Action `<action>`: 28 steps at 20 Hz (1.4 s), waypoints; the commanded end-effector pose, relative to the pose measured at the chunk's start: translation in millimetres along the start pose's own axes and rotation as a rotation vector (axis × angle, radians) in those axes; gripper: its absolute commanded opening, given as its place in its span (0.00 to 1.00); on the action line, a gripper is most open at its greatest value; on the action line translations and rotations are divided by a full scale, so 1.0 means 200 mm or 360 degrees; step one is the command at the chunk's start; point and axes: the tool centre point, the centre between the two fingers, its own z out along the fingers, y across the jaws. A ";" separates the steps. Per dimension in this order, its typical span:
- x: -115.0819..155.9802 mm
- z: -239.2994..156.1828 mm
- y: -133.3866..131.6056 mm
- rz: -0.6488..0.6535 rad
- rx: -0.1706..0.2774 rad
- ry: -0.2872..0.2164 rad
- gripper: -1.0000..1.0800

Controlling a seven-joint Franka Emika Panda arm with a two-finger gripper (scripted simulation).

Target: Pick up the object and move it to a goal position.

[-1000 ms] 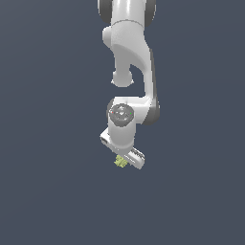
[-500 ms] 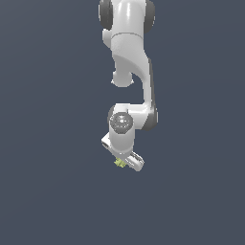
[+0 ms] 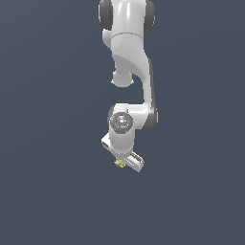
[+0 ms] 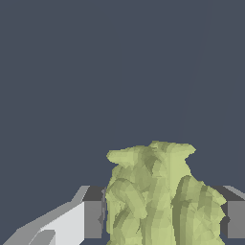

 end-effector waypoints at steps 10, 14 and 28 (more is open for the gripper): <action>0.00 -0.11 0.03 0.0000 0.0000 0.0000 0.00; 0.00 -0.23 0.06 0.0000 0.0001 0.0000 0.00; -0.01 -0.97 0.26 0.0002 0.0002 -0.0001 0.00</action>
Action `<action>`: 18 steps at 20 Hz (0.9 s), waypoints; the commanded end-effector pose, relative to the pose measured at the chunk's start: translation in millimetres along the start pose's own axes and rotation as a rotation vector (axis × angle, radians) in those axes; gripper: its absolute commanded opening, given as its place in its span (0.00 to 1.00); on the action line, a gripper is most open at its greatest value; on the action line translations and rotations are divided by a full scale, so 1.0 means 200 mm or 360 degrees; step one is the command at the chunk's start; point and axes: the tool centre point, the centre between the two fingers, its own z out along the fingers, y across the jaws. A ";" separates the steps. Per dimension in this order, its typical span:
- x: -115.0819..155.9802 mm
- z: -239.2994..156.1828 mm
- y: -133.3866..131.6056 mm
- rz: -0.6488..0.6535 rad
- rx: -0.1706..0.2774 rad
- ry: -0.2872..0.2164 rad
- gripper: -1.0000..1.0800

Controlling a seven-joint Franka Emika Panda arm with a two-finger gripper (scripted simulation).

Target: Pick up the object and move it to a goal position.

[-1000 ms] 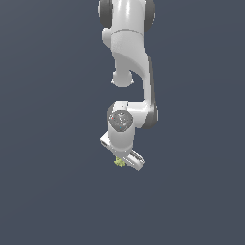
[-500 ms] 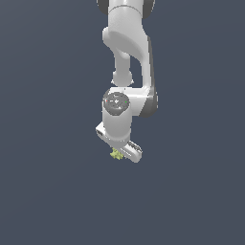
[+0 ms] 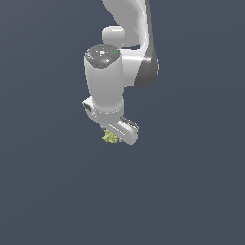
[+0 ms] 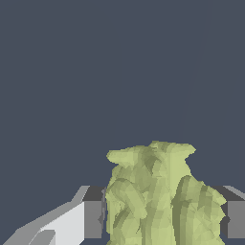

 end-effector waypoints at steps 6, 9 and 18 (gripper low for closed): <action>0.00 -0.44 0.11 0.0000 -0.0001 0.0000 0.00; 0.00 -0.59 0.15 0.0001 -0.0001 0.0000 0.00; 0.01 -0.89 0.22 -0.0001 -0.0002 0.0001 0.00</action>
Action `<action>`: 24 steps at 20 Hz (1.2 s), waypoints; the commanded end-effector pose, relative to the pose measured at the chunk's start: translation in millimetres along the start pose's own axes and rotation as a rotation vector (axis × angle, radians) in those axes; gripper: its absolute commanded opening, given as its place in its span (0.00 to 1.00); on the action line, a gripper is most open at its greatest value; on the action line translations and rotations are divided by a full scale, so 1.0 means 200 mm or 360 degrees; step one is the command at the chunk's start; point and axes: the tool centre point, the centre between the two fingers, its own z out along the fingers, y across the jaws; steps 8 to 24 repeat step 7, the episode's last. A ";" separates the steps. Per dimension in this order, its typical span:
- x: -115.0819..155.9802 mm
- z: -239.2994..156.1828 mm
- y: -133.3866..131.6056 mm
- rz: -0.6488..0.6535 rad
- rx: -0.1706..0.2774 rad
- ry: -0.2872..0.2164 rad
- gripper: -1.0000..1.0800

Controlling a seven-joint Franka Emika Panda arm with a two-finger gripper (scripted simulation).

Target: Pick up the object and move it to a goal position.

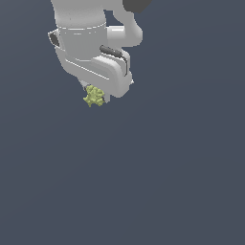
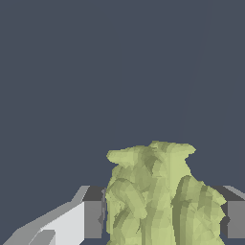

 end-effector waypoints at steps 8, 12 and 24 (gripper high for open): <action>0.00 -0.10 0.02 -0.0002 -0.0002 -0.0002 0.00; 0.00 -0.10 0.02 -0.0002 -0.0002 -0.0002 0.00; 0.00 -0.10 0.02 -0.0002 -0.0002 -0.0002 0.00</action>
